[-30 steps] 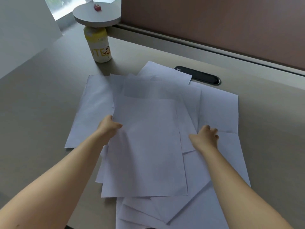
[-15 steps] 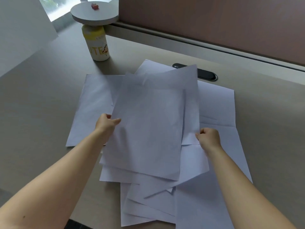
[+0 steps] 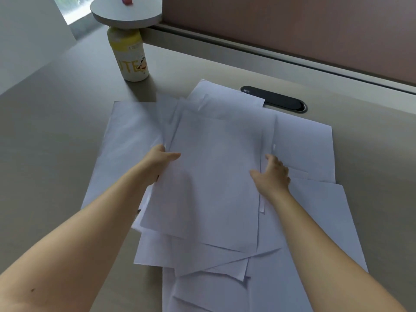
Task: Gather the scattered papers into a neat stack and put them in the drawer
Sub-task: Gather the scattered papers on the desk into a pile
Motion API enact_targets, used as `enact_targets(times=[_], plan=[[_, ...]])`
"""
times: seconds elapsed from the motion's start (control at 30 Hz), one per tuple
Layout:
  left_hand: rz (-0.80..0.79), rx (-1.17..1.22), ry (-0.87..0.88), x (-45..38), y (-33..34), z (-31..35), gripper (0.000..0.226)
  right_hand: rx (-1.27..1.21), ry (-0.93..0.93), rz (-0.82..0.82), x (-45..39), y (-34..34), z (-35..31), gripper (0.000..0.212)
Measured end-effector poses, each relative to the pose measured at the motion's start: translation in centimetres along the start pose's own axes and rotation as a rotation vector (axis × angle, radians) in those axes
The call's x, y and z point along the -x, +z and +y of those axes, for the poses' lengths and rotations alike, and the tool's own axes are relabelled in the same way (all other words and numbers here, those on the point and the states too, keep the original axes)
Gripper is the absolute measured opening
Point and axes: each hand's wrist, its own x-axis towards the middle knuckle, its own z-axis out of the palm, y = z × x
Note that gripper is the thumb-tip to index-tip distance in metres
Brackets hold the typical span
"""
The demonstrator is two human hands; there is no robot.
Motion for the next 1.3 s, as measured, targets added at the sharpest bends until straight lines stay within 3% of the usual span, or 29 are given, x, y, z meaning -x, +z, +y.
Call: enact_targets(times=[0.1,0.17,0.3,0.47,0.57,0.7,0.87,1.1,1.3], plan=[[-0.053,-0.030,0.007,0.0,1.1,0.5,0.025,-0.102,-0.100,-0.021,-0.5,1.0,-0.9,0.061],[-0.050,-0.030,0.011,-0.2,0.6,0.5,0.023,-0.241,-0.136,-0.029,-0.7,1.0,-1.1,0.058],[0.071,0.064,0.047,-0.2,-1.3,0.5,0.032,-0.401,-0.135,-0.072,-0.6,0.4,-1.4,0.056],[0.115,0.105,0.042,1.4,-4.4,0.3,0.041,0.071,-0.030,-0.008,0.0,0.4,-1.7,0.061],[0.093,-0.012,0.002,2.4,-5.6,-0.2,0.041,0.213,0.125,-0.092,1.1,0.3,-0.7,0.070],[-0.001,-0.199,-0.075,3.0,-5.6,-0.9,0.032,0.192,0.262,-0.190,2.4,0.8,0.1,0.080],[-0.066,-0.124,-0.036,2.1,-5.3,-2.2,0.041,0.122,0.234,-0.172,2.5,1.7,-1.5,0.075],[0.213,-0.152,0.083,1.3,-7.8,-2.9,0.047,0.074,0.156,-0.058,3.3,0.5,-1.9,0.058],[0.298,-0.182,0.123,1.0,-11.0,-2.8,0.034,0.306,0.139,-0.087,4.5,2.6,-4.0,0.080]])
